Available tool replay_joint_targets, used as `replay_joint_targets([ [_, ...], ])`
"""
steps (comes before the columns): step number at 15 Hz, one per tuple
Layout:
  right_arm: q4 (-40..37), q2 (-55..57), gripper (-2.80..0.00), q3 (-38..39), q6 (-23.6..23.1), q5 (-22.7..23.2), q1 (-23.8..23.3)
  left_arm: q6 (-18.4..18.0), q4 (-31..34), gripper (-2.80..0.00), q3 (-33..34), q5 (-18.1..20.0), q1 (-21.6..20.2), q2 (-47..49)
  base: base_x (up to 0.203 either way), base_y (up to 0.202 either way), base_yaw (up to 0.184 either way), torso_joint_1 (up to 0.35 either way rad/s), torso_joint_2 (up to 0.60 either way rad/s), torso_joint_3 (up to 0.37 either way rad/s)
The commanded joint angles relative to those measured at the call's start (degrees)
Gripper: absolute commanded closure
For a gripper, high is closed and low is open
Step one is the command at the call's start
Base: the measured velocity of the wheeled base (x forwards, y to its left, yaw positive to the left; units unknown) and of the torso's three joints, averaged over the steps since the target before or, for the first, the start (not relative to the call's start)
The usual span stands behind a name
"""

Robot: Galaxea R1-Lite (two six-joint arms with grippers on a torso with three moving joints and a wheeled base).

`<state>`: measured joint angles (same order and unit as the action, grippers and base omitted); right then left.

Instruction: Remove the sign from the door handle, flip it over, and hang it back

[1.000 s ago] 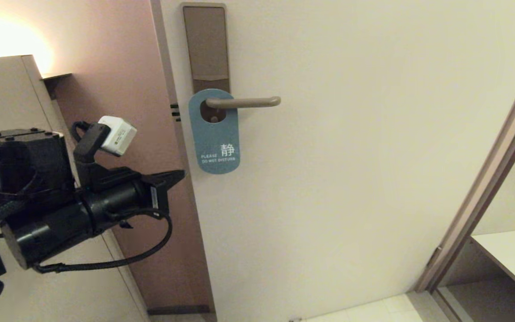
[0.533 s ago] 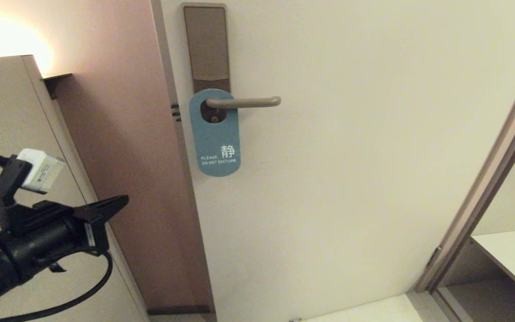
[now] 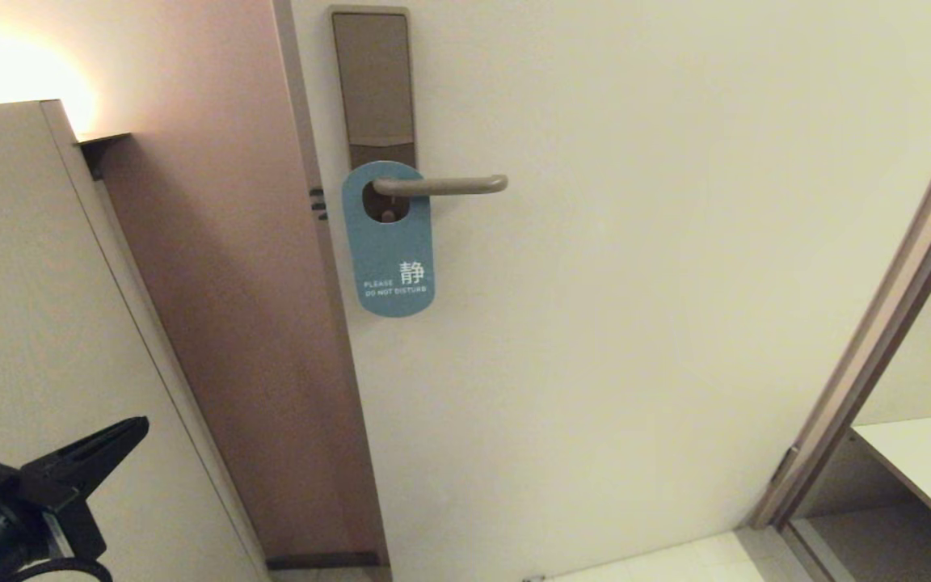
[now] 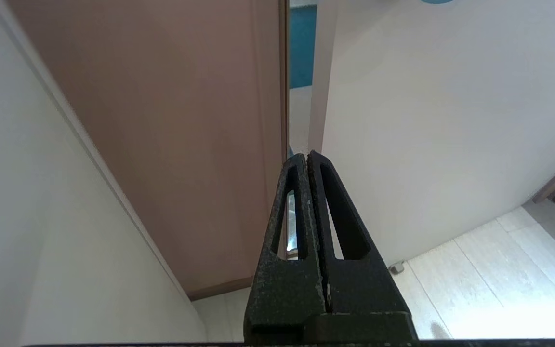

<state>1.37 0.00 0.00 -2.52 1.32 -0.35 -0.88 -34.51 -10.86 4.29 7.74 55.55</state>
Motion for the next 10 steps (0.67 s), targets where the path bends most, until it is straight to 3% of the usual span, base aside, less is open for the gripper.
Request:
replay_joint_targets([
  [1,0.0,0.1,0.0,0.0,0.0,0.1,0.0,0.1,-0.3,0.0,1.9,0.0,-0.8,-3.2,0.0,0.0,0.0,0.0,0.0,0.0],
  [3,0.0,0.1,0.0,0.0,0.0,0.0,0.0,0.5,-0.3,0.0,2.7,0.2,-3.2,-4.2,0.0,0.0,0.0,0.0,0.0,0.0],
  [8,0.0,0.1,0.0,0.0,0.0,0.0,0.0,1.9,0.3,0.0,6.6,-0.4,-3.6,-11.2,0.0,0.0,0.0,0.0,0.0,0.0],
  [10,0.0,0.1,0.0,0.0,0.0,0.0,0.0,1.9,4.0,0.0,7.5,-1.2,-3.6,-16.8,0.0,0.0,0.0,0.0,0.0,0.0],
])
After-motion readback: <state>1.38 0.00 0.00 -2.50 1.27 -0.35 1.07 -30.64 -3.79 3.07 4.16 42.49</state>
